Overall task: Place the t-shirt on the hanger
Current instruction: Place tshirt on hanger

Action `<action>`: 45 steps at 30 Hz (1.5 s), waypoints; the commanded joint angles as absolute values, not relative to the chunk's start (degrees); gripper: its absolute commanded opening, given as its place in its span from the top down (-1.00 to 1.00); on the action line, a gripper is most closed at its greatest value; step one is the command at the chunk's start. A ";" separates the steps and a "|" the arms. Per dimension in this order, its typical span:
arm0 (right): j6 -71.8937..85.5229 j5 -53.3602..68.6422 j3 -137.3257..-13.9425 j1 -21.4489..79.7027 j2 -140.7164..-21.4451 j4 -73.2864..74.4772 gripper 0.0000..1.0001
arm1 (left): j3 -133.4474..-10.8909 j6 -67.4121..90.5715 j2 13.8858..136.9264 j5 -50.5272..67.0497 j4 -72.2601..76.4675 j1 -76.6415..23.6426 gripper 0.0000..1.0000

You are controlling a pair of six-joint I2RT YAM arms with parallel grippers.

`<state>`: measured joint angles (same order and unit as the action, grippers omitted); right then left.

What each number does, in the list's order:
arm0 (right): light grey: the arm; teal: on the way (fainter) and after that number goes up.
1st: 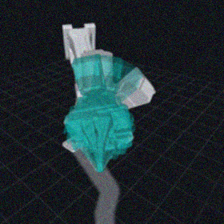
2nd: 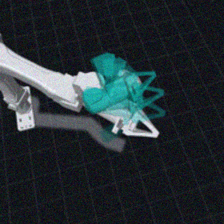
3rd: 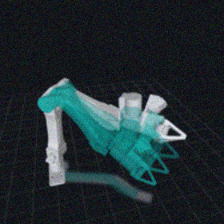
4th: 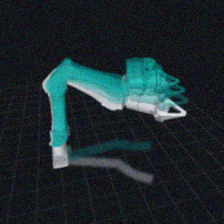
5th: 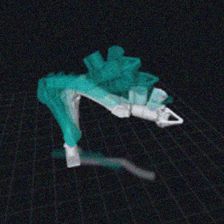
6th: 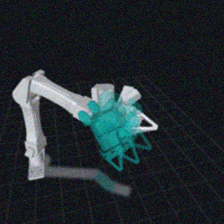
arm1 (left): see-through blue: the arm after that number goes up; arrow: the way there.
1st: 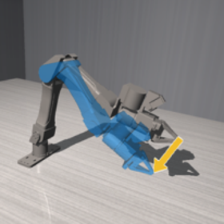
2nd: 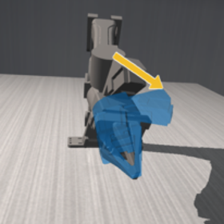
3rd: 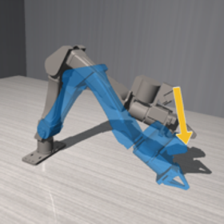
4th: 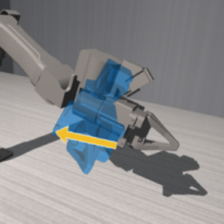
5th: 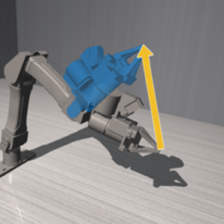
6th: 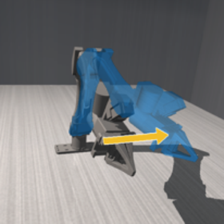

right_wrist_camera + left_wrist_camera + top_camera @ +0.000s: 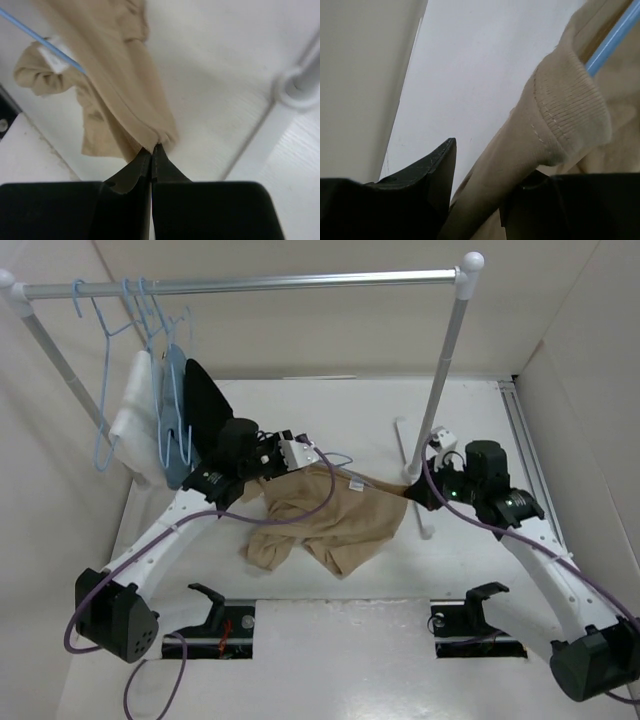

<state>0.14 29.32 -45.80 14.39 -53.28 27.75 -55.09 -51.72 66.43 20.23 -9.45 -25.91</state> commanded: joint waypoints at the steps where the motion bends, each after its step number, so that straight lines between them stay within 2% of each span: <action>1: -0.97 31.90 -51.49 21.25 -55.10 21.55 1.00 | -58.54 -50.90 64.95 22.99 -7.73 -28.04 1.00; 4: -0.44 31.90 -55.10 28.02 -57.56 17.33 1.00 | -59.58 -42.56 64.95 28.37 -4.67 -28.04 1.00; 8: -0.44 27.96 -58.79 29.62 -58.18 18.01 0.99 | -60.12 -37.18 64.43 34.43 -3.43 -28.04 1.00; 9: -1.31 25.34 -59.49 29.62 -58.18 19.15 0.67 | -59.42 -36.31 64.42 35.32 -3.43 -28.04 1.00; 11: -5.17 22.95 -61.95 29.62 -58.18 23.89 0.17 | -58.89 -33.67 64.42 36.47 -2.20 -27.25 1.00; 13: -7.63 19.08 -65.02 29.62 -57.66 27.40 -0.22 | -58.36 -31.21 63.90 37.96 -0.46 -25.49 1.00; 16: -11.95 17.23 -68.11 29.62 -57.04 31.03 -0.44 | -57.66 -28.13 63.90 39.20 1.58 -24.87 1.00; 20: -13.89 17.23 -70.92 30.67 -56.34 29.98 -0.57 | -56.95 -25.94 63.90 42.09 4.82 -24.87 1.00; 24: -17.22 19.15 -68.83 31.90 -58.26 26.55 -0.59 | -56.95 -22.86 63.90 43.24 7.20 -24.35 1.00; 28: -17.84 23.11 -68.82 33.21 -62.21 22.95 -0.59 | -56.95 -21.18 63.90 44.56 9.05 -24.35 1.00; 33: -18.37 23.82 -67.95 35.16 -65.83 19.00 -0.37 | -55.90 -18.81 63.37 44.56 10.90 -23.12 1.00; 36: -16.96 22.77 -65.93 35.16 -67.15 15.56 -0.03 | -55.28 -17.58 62.75 45.17 11.60 -22.59 1.00; 37: -16.44 21.81 -65.92 35.16 -67.15 15.56 0.50 | -55.28 -17.58 62.75 45.18 11.60 -22.07 1.00; 39: -15.48 19.52 -65.39 35.16 -64.61 14.94 1.00 | -55.28 -18.19 62.23 45.18 10.29 -21.54 1.00; 45: -16.00 13.63 -61.35 35.16 -52.67 17.13 1.00 | -54.76 -20.65 62.75 37.10 9.92 -19.51 1.00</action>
